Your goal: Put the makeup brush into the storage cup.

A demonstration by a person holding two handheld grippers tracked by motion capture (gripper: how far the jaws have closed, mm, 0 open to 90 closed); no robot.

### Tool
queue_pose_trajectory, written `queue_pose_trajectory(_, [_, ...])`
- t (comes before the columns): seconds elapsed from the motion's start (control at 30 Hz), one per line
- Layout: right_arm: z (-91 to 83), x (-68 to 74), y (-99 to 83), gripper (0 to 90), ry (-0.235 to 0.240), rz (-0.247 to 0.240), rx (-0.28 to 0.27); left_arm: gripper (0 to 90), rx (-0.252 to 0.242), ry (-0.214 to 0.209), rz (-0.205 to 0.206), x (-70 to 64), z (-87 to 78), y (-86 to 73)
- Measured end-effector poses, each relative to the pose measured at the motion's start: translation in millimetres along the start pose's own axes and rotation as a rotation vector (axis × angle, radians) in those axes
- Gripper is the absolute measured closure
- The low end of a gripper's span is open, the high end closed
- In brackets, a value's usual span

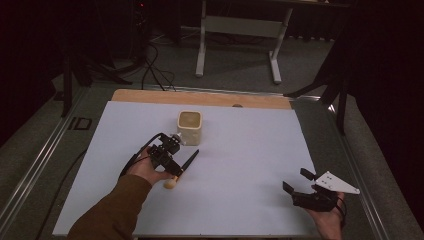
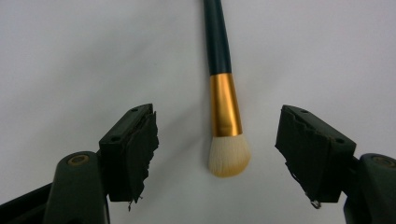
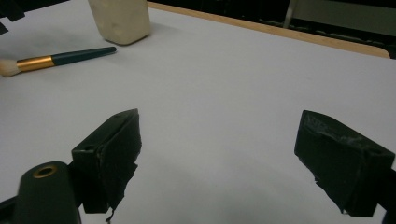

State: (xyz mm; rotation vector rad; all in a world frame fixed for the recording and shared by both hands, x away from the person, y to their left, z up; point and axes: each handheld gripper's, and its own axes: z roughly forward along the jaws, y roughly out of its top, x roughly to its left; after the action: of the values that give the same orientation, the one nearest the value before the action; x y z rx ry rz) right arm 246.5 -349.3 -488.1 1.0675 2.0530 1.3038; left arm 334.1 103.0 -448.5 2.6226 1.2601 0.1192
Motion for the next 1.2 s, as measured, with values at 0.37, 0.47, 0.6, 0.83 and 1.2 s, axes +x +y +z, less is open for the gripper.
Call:
queue_pose_trajectory(0.37, [0.4, 0.6, 0.1, 14.0, 0.001, 0.0, 0.004, 28.9, 0.057, 0.006, 0.023, -0.6, -2.5, 3.3])
queue_pose_trajectory(0.47, [0.3, 0.3, 0.0, 14.0, 0.001, -0.001, 0.003, 29.1, 0.062, 0.005, 0.027, -1.0, -3.0, 4.1])
queue_pose_trajectory(0.6, [0.6, 0.6, 0.1, 14.0, 0.001, -0.003, 0.005, 29.2, 0.072, 0.006, 0.031, -1.7, -2.6, 5.2])
queue_pose_trajectory(0.83, [0.6, 0.6, 0.0, 14.0, 0.001, -0.003, 0.005, 29.5, 0.087, 0.009, 0.028, -3.6, 2.3, 6.2])
queue_pose_trajectory(1.2, [0.7, 0.7, 0.1, 14.0, 0.001, -0.004, 0.007, 31.9, 0.093, 0.014, 0.022, -6.0, 11.7, 7.2])
